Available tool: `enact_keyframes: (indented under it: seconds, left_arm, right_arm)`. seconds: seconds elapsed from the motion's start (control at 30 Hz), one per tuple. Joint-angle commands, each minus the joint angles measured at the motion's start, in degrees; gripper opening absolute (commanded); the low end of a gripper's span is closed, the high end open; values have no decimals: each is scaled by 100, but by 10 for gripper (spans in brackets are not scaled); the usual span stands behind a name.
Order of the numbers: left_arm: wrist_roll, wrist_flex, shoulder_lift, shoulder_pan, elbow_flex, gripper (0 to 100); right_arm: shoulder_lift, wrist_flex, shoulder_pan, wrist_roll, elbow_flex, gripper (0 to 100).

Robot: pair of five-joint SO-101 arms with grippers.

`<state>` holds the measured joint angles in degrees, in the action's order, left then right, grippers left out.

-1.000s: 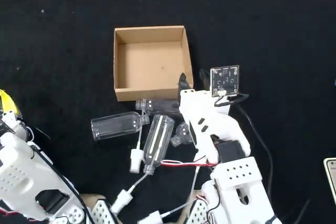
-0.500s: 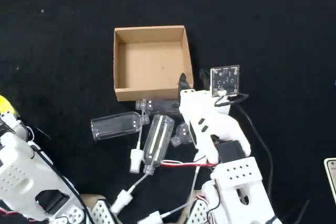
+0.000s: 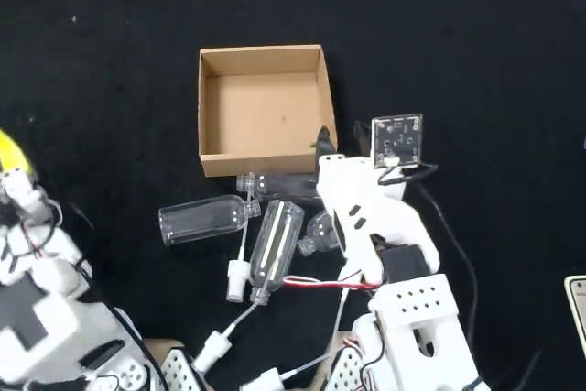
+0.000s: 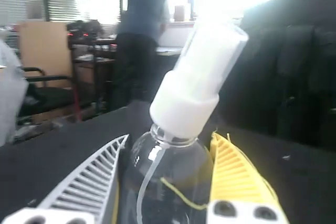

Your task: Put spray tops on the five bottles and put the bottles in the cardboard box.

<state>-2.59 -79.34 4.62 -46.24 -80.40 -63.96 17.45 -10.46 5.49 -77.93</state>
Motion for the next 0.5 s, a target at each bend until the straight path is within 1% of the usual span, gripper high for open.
enact_keyframes:
  seconds: [0.0, 0.1, 0.2, 0.3, 0.4, 0.47]
  left_arm:
    - [70, 2576, 2022, 787, 690, 36]
    - [193, 4035, 2954, 1481, 1138, 36]
    - [615, 4914, 3376, 2281, 1578, 36]
    - [756, 5327, 3288, 3046, 2035, 36]
    - [747, 5371, 2866, 3697, 2440, 36]
    - [747, 5371, 2409, 3996, 2826, 36]
  right_arm:
    - [-101, -413, 299, 26, 4, 165]
    - [-101, -598, 404, 26, -84, 165]
    - [-101, -615, 404, 26, -84, 165]
    - [-101, -615, 431, 26, -84, 165]
    - [-101, -624, 571, 26, -84, 165]
    - [-92, -633, 615, 26, -84, 165]
